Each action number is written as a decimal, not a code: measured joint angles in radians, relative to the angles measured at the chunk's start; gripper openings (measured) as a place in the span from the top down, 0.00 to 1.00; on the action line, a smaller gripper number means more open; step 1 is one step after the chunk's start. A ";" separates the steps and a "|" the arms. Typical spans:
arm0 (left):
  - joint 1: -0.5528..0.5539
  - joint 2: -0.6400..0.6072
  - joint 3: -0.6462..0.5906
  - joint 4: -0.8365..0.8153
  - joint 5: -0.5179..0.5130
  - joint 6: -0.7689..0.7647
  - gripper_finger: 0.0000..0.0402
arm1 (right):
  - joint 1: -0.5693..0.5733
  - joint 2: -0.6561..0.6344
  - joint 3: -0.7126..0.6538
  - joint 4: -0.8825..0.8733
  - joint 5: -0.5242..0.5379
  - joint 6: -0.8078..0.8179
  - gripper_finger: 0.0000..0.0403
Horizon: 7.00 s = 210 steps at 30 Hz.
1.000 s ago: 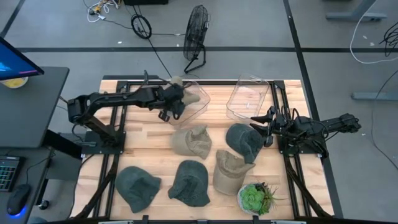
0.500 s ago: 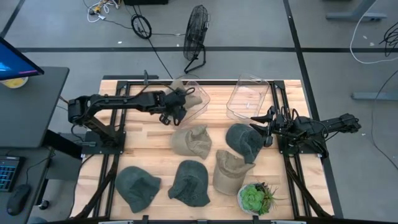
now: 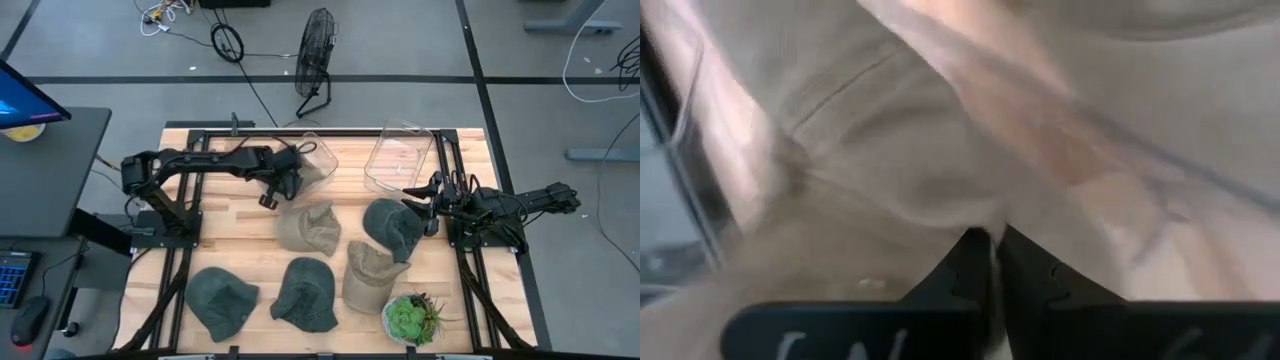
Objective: Pick & Place hat
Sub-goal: Put the bottom left brown cap into the left transparent bin, then put the top brown cap into the left transparent bin, then put the brown cap into the left transparent bin
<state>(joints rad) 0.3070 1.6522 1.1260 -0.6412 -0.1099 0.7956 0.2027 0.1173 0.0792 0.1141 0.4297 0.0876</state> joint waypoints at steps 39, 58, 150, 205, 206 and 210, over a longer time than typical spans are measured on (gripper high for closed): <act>-0.068 -0.076 0.282 -0.243 0.419 -0.318 0.60 | -0.030 0.652 0.492 -0.133 0.007 0.030 0.63; -0.268 -0.060 -0.106 0.343 0.423 -0.339 0.60 | -0.121 1.277 0.768 -0.343 -0.155 0.218 0.63; 0.059 0.100 0.062 -0.051 0.135 -0.100 0.90 | -0.162 1.302 0.771 -0.363 -0.166 0.183 0.63; -0.286 -0.080 0.241 -0.181 0.065 -0.502 0.78 | 0.032 1.511 0.950 -0.618 -0.682 0.566 0.97; -0.299 -0.082 0.241 -0.184 0.002 -0.506 0.81 | 0.020 1.494 0.960 -0.620 -0.668 0.556 0.96; -0.337 -0.098 0.241 -0.199 -0.233 -0.557 0.91 | -0.018 1.426 0.995 -0.624 -0.594 0.499 0.99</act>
<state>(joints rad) -0.0297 1.5539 1.3674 -0.8403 -0.3426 0.2389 0.1851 1.5434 1.0741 -0.5094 -0.1640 0.5866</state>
